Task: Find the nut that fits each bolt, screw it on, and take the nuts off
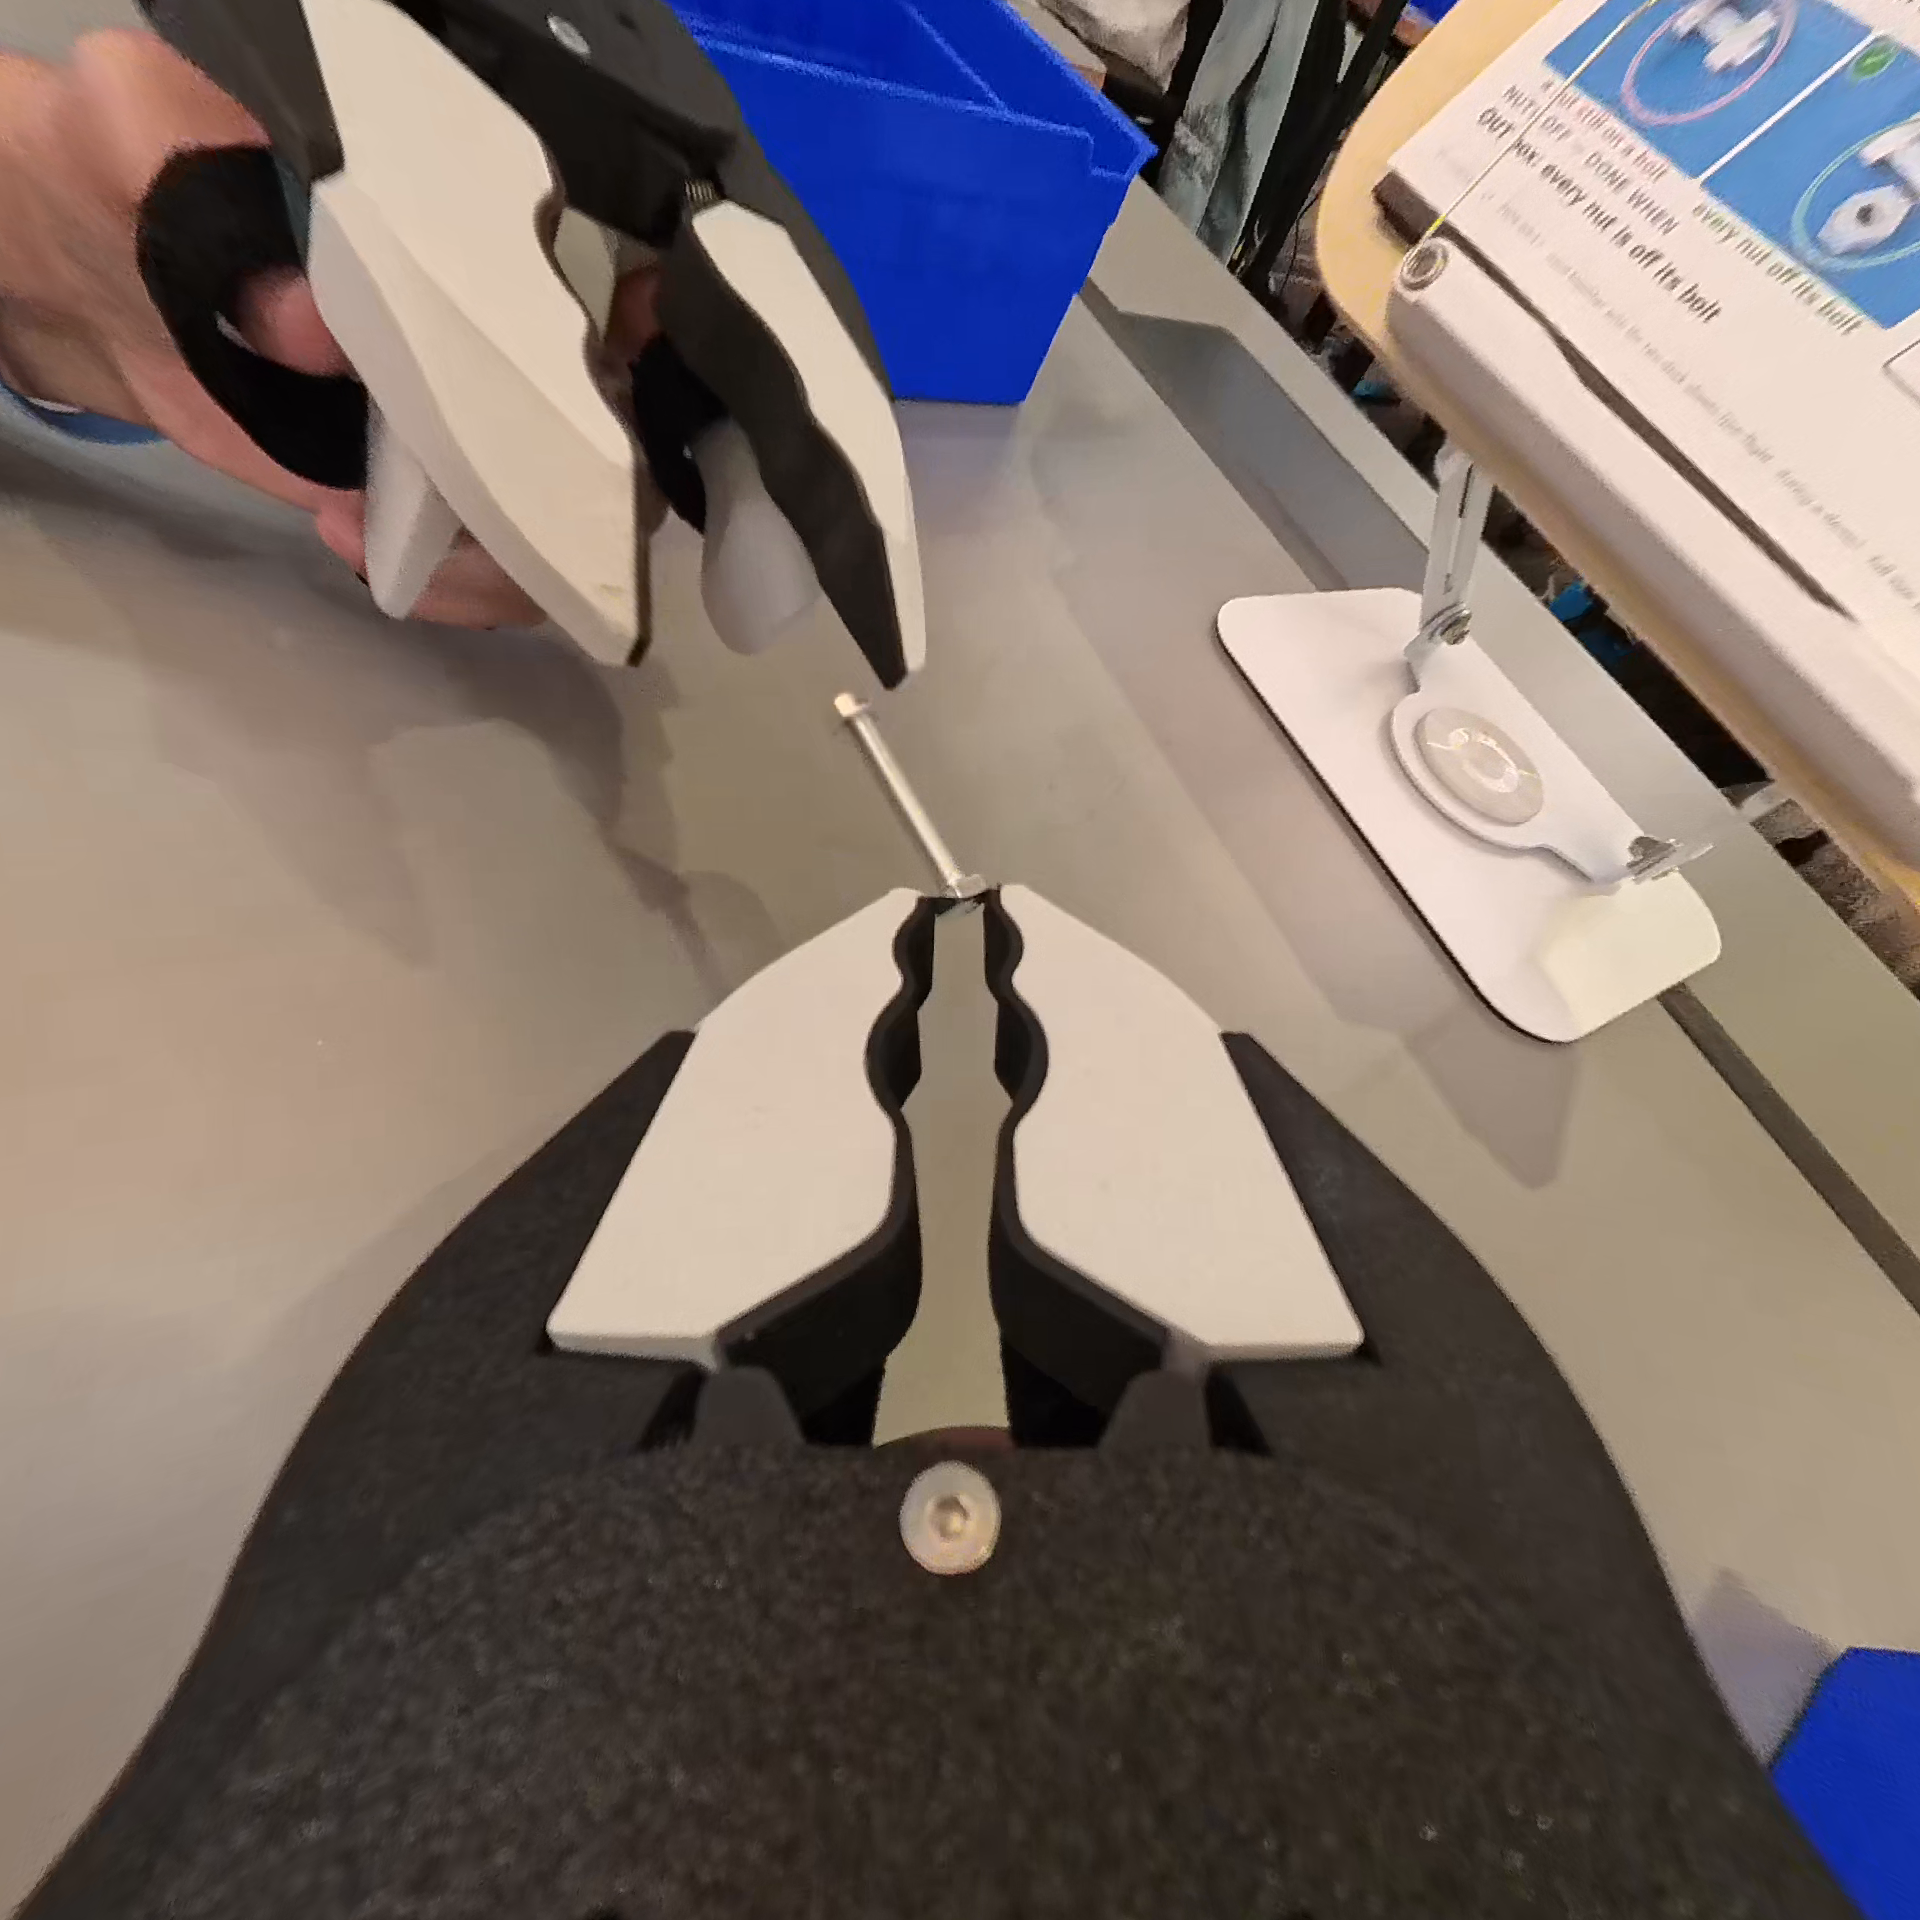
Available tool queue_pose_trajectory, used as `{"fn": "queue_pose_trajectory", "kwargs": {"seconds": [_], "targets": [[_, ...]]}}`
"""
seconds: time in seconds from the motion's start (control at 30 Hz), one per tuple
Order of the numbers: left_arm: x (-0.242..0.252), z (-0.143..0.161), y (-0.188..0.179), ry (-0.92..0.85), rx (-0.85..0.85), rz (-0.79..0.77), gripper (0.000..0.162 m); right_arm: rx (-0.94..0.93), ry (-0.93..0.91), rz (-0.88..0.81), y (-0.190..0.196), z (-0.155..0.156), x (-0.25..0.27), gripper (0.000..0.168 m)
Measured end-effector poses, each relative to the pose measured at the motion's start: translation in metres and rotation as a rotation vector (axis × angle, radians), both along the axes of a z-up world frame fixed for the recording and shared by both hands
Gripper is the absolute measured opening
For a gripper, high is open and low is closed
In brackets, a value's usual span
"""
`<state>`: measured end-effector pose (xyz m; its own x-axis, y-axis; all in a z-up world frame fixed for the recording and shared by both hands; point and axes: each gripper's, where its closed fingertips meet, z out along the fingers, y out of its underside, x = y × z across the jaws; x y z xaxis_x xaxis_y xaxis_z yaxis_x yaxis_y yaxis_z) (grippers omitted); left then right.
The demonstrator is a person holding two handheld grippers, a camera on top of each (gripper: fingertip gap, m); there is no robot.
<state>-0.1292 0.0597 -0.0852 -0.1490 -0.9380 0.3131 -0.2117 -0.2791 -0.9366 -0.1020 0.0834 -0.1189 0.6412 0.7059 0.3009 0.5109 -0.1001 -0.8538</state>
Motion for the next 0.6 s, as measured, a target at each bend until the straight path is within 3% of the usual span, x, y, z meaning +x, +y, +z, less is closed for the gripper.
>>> {"fn": "queue_pose_trajectory", "kwargs": {"seconds": [0.27, 0.47, 0.6], "targets": [[-0.001, -0.005, 0.006, 0.021, 0.013, 0.026, 0.043, 0.055, 0.084, 0.005, -0.003, 0.022, 0.001, 0.009], [0.0, -0.001, 0.001, 0.008, 0.027, 0.016, 0.043, -0.009, 0.016, 0.014, -0.001, -0.001, -0.003, 0.009], [-0.001, -0.004, 0.006, 0.025, 0.035, 0.035, 0.044, 0.039, 0.095, 0.018, -0.005, 0.021, -0.001, 0.003]]}}
